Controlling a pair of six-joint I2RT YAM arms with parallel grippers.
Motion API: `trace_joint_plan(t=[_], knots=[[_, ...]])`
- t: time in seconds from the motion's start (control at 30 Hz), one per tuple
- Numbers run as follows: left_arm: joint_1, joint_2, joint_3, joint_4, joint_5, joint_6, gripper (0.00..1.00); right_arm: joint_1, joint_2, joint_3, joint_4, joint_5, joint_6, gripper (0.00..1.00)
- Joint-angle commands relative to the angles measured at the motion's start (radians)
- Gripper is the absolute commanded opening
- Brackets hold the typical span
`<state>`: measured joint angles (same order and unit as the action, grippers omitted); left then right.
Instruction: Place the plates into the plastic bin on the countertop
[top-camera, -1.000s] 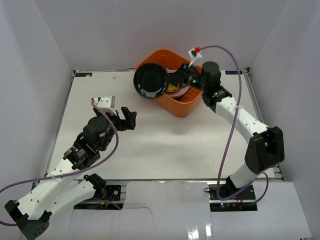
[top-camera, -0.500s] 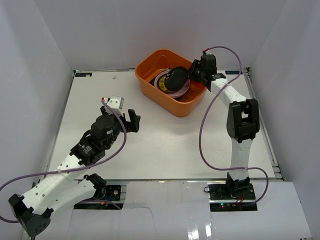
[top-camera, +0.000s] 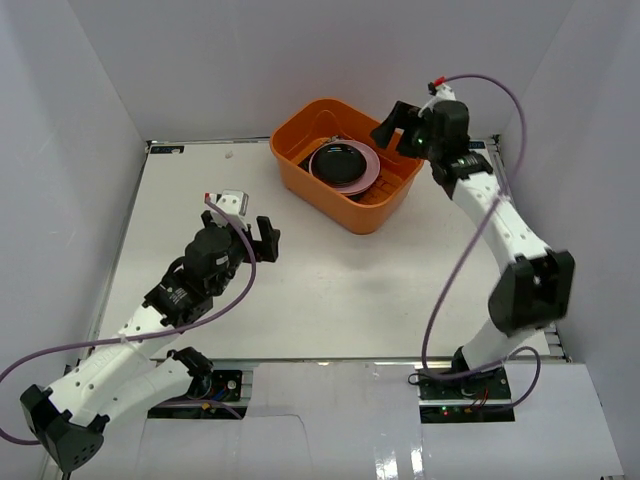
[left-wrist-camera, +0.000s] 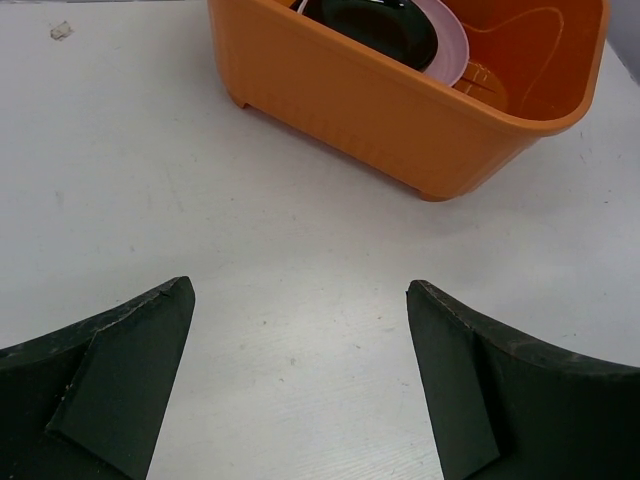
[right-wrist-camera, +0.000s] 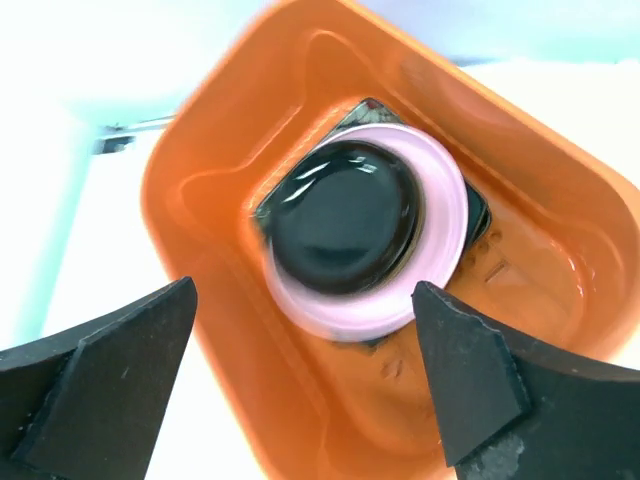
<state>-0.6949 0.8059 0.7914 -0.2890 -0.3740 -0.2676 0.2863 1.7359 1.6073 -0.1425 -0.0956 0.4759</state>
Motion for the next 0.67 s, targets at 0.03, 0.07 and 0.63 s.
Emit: trace_joint_plan(t=[0.03, 0.07, 0.63], knots=[[0.005, -0.011, 0.041, 0.016, 0.018, -0.015, 0.98, 0.007, -0.342, -0.341, 0.135, -0.053, -0.075, 0.92], [0.005, -0.020, 0.052, 0.014, 0.021, -0.025, 0.98, 0.008, -0.469, -0.413, 0.173, -0.058, -0.083, 0.90], [0.005, -0.201, 0.075, -0.018, -0.017, -0.094, 0.98, 0.013, -1.403, -0.985, 0.018, 0.119, -0.137, 0.90]])
